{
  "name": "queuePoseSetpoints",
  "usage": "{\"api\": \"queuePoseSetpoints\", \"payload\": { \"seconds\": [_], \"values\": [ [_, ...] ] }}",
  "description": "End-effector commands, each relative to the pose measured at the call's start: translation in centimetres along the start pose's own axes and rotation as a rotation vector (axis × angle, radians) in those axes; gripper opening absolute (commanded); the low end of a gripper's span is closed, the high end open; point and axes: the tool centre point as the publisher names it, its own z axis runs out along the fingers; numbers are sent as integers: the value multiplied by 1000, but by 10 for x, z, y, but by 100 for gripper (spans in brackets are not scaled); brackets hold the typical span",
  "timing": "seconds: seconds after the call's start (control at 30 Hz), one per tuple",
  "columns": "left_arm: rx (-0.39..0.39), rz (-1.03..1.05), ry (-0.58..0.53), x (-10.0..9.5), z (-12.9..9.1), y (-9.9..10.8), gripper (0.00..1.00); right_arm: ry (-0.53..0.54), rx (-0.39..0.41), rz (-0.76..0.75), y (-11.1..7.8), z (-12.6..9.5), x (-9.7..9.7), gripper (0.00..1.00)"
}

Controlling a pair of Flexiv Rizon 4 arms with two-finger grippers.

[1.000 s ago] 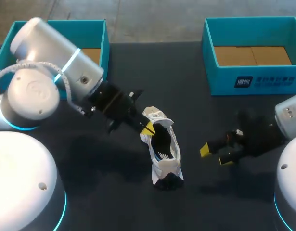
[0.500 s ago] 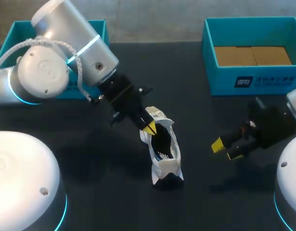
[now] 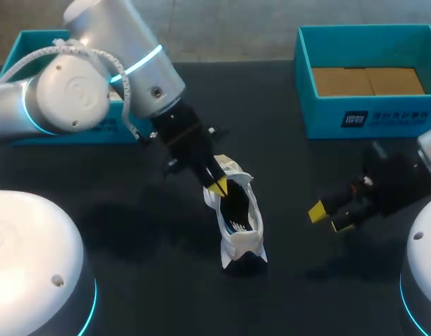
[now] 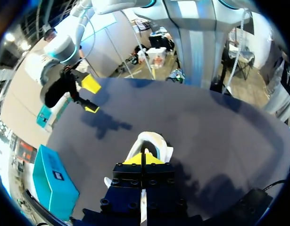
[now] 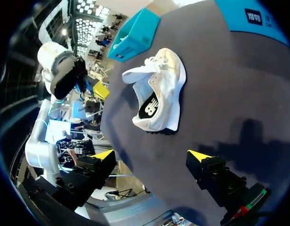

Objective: Take the shoe out of the shoebox, open the shoe tongue, remove and reinsert the insole, then place the shoe into the shoebox

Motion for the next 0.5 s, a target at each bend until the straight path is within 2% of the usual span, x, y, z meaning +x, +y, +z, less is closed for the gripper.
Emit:
{"api": "queuePoseSetpoints", "payload": {
  "seconds": [0.03,0.27,0.5],
  "values": [
    [-8,18,89,-10,5,1,0,-34,-4,-2,-9,-14,6,100],
    [-36,62,245,-10,19,2,0,-50,36,-20,-10,-31,2,100],
    [-55,87,346,-11,27,6,0,-71,61,-42,-9,-45,-3,100]
  ]
}}
